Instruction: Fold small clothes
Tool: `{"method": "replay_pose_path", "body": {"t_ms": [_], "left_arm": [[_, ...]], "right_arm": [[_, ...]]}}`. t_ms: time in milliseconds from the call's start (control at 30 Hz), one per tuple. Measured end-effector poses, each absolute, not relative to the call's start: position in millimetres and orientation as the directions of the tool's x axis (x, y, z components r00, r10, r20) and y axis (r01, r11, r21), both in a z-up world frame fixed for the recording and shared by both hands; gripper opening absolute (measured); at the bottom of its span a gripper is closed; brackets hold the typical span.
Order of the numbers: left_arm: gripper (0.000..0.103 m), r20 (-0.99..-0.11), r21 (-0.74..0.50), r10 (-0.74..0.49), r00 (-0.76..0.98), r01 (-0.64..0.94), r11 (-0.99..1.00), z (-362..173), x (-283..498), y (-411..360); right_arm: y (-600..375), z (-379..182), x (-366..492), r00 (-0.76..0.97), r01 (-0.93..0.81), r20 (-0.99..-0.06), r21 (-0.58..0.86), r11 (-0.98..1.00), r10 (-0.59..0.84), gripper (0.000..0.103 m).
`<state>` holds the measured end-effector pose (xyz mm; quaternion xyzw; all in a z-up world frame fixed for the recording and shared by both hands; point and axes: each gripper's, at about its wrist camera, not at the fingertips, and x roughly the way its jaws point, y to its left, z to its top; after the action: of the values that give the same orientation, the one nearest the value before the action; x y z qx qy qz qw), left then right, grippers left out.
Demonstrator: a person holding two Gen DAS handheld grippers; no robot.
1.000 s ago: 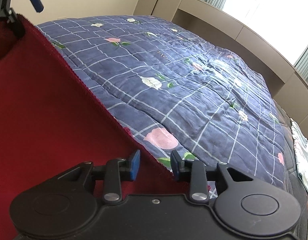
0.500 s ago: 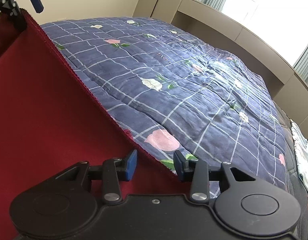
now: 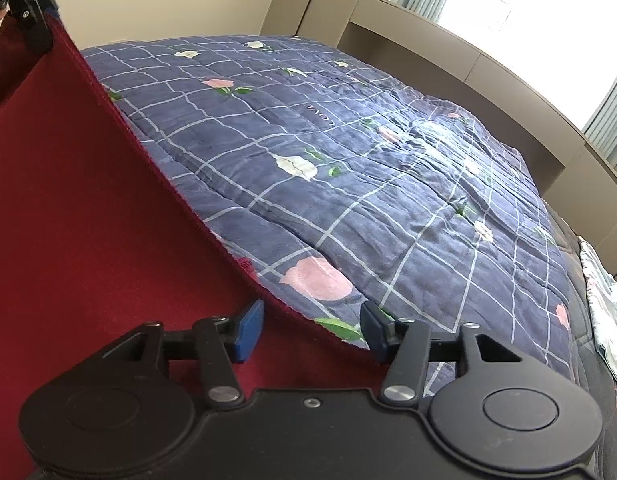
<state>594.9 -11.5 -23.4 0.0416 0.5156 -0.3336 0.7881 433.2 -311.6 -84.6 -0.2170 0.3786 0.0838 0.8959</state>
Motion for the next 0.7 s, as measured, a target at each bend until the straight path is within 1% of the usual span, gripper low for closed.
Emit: {"method": "replay_pose_path", "body": {"t_ms": [67,167,267,367,433,500,567,700], "left_arm": [[0.103,-0.83,-0.282,-0.494,0.259,0.569,0.772,-24,595,-10],[0.103,-0.792,-0.256,-0.498,0.352,0.549,0.796,-15,595,-2],[0.103,-0.79,-0.227,-0.462,0.404,0.507,0.831,-11,597,0],[0.103,-0.78,-0.166,-0.42,0.465,0.493,0.854,-11,585,-7],[0.103,-0.764,-0.138,-0.416,0.493,0.505,0.852,-18,572,-15],[0.103,-0.766,-0.107,-0.4,0.502,0.515,0.851,-32,558,-25],[0.103,-0.775,-0.067,-0.359,0.52,0.498,0.865,-49,547,-33],[0.103,-0.779,-0.026,-0.271,0.566,0.402,0.915,-81,537,-37]], "right_arm": [[-311,-85,433,0.699,-0.314,-0.714,-0.327,0.892,-0.016,0.058],[-311,-86,433,0.701,-0.315,-0.713,-0.336,0.887,-0.021,0.059],[-311,-86,434,0.705,-0.307,-0.709,-0.342,0.888,-0.029,0.065],[-315,-85,434,0.72,-0.28,-0.693,-0.338,0.899,-0.037,0.074],[-318,-80,428,0.753,-0.24,-0.657,-0.324,0.915,-0.035,0.089],[-324,-74,419,0.788,-0.198,-0.616,-0.297,0.934,-0.029,0.099],[-326,-71,409,0.81,-0.185,-0.586,-0.301,0.936,-0.028,0.099],[-325,-75,393,0.812,-0.205,-0.582,-0.367,0.907,-0.052,0.101]]}}
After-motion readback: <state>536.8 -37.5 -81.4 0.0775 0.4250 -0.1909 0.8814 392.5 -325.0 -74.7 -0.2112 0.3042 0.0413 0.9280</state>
